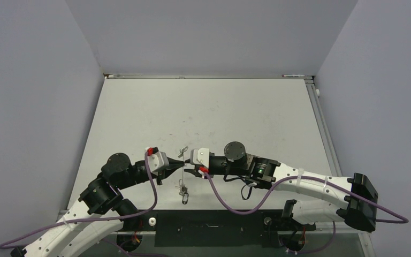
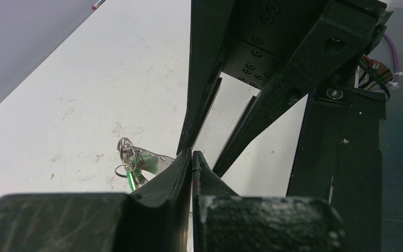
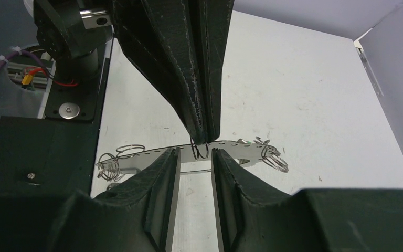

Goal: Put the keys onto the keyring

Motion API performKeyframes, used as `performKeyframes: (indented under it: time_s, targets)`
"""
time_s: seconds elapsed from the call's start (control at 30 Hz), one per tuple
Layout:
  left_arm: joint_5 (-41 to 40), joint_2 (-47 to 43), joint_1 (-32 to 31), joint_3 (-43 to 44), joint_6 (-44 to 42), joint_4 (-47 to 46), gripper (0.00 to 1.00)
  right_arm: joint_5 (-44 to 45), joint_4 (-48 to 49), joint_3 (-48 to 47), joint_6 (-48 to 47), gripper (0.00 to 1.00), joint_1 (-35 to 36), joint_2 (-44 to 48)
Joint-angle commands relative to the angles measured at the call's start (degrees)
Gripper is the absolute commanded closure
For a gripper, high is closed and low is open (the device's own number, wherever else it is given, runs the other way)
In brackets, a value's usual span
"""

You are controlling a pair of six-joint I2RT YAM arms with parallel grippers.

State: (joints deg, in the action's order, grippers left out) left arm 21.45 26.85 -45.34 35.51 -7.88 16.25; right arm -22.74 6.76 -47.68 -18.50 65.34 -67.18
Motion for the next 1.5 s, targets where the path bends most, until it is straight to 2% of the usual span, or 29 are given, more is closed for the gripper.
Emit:
performKeyframes:
  time_s: [0.0,0.47,0.6,0.67,0.9,0.97,1.0,1.07,1.17,1.33,1.47]
  targets:
    - [1.4,-0.1,-0.1,1.4,0.7,-4.6,1.0,-2.0,2.3,-2.6,-0.1,0.71,-0.4,0.3]
    - [1.8,-0.4,-0.1,1.0,1.4,-5.4,1.0,-2.4,3.8,-2.7,0.9,0.8,-1.0,-0.5]
    - [1.8,-0.4,-0.2,1.0,1.5,-5.4,1.0,-3.0,4.5,-2.6,1.2,0.88,-1.2,-0.5]
    - [1.8,-0.7,-0.1,0.6,1.5,-5.7,1.0,-6.0,5.2,-2.0,1.1,0.94,-2.2,0.2]
    - [1.6,-1.1,-0.1,0.0,1.1,-5.7,1.0,-8.5,5.0,-2.3,2.3,0.95,-4.0,1.3]
    - [1.1,-1.3,-0.1,0.0,1.0,-5.6,0.93,-8.5,4.8,-2.2,2.3,0.95,-4.2,1.8]
    - [1.0,-1.4,-0.1,0.2,1.0,-5.5,0.83,-8.5,4.8,-2.2,2.3,0.95,-4.3,2.1]
    - [0.8,-1.7,-0.1,0.5,0.9,-5.1,0.71,-8.3,4.8,-1.9,2.4,0.95,-4.4,2.5]
    - [0.8,-2.1,-0.1,1.2,1.0,-4.3,0.59,-7.9,4.3,-1.8,2.5,0.95,-4.4,2.9]
    - [1.3,-3.1,-0.1,1.4,0.4,-2.7,0.54,-6.8,3.7,-1.6,2.3,0.95,-4.4,3.7]
    - [2.2,-5.2,-0.2,0.1,-2.5,-0.8,0.59,-6.2,1.4,-2.0,1.5,0.95,-4.4,4.4]
